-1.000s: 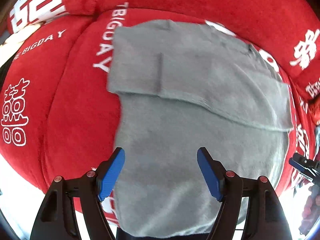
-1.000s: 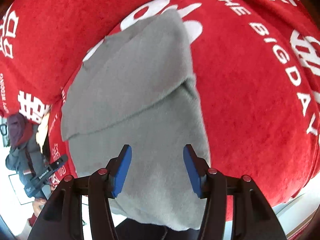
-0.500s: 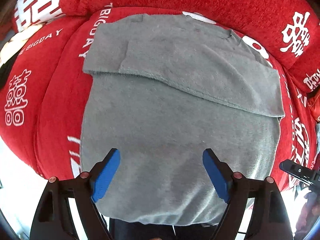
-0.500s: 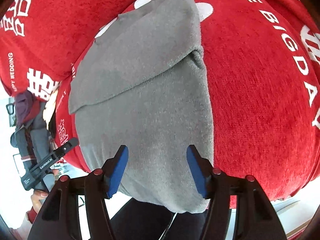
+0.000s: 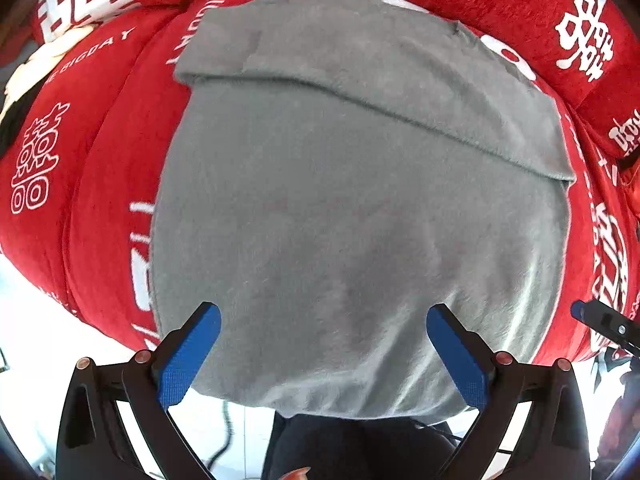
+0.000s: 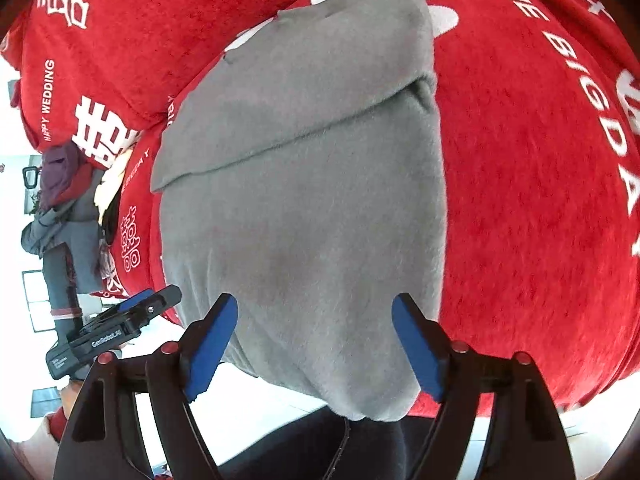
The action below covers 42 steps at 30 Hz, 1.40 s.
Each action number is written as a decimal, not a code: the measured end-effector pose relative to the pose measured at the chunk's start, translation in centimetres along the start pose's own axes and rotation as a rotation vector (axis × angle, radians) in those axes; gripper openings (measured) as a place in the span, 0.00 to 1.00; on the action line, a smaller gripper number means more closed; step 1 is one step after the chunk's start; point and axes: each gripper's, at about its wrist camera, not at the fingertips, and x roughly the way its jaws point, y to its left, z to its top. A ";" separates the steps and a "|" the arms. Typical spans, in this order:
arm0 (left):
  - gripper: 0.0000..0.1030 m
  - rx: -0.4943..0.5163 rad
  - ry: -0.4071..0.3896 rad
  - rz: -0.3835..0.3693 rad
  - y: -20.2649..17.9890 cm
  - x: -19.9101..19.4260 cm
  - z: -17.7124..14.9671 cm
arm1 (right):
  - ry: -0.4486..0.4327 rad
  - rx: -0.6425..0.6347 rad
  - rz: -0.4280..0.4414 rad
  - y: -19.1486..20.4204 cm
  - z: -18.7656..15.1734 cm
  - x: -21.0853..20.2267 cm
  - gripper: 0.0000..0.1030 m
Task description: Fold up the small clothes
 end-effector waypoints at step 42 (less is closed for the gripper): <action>0.16 -0.095 0.068 -0.430 11.7 9.7 -12.5 | 0.154 0.129 0.080 -5.3 -14.9 12.4 0.10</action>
